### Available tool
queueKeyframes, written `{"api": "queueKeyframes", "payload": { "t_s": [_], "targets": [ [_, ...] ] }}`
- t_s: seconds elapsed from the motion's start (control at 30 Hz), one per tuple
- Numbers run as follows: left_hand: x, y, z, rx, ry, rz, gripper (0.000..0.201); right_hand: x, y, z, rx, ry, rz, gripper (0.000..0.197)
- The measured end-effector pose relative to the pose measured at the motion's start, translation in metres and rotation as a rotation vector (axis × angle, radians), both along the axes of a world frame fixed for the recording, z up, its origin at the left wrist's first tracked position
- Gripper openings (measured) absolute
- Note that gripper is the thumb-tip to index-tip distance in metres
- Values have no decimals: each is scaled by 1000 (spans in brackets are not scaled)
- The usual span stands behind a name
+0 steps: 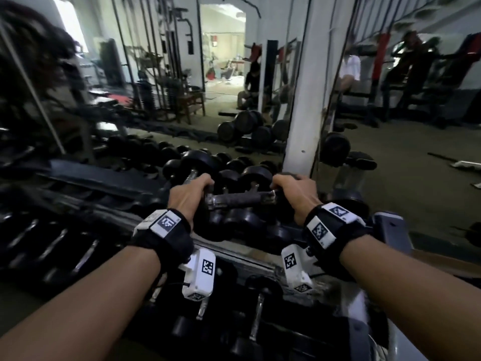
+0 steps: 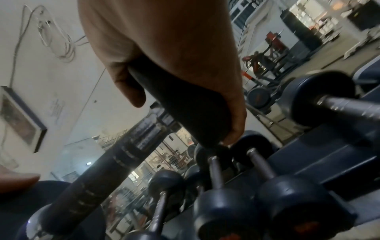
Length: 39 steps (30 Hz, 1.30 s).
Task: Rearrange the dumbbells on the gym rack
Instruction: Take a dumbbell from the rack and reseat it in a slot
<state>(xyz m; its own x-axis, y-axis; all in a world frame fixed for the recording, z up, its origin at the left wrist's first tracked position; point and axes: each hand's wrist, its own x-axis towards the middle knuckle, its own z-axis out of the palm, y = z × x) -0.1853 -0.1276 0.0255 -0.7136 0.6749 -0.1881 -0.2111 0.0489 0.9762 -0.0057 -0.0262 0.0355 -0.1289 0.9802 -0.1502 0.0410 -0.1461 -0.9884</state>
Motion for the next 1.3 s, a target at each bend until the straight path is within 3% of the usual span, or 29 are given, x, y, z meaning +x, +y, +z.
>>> {"api": "queueKeyframes", "payload": {
  "t_s": [0.1, 0.2, 0.33, 0.5, 0.8, 0.9, 1.0, 1.1, 1.3],
  "targets": [
    [-28, -31, -2, 47, 52, -38, 18, -35, -16, 7, 6, 11, 62, 34],
    [-60, -54, -4, 21, 78, 80, 24, -79, -28, 9, 10, 6, 138, 26],
    [-123, -80, -10, 10, 85, 209, 27, -153, -43, 3, 25, -2, 221, 42],
    [-227, -110, -20, -32, 128, 263, 14, -258, -69, -5, 4, 8, 317, 35],
    [-420, -153, -31, -100, 73, 308, 40, -451, -95, -18, 47, -79, 458, 37],
    [-466, -161, -30, -91, 83, 316, 26, -510, -94, -22, 89, -112, 459, 49],
    [-506, -162, -35, -101, 64, 341, 15, -561, -90, -24, 161, -157, 489, 31],
    [-556, -153, -46, -150, 99, 401, 23, -615, -77, -37, 195, -173, 505, 11],
    [-664, -119, -63, -281, 120, 468, 39, -740, -31, -72, 196, -250, 532, 11]
  ]
}}
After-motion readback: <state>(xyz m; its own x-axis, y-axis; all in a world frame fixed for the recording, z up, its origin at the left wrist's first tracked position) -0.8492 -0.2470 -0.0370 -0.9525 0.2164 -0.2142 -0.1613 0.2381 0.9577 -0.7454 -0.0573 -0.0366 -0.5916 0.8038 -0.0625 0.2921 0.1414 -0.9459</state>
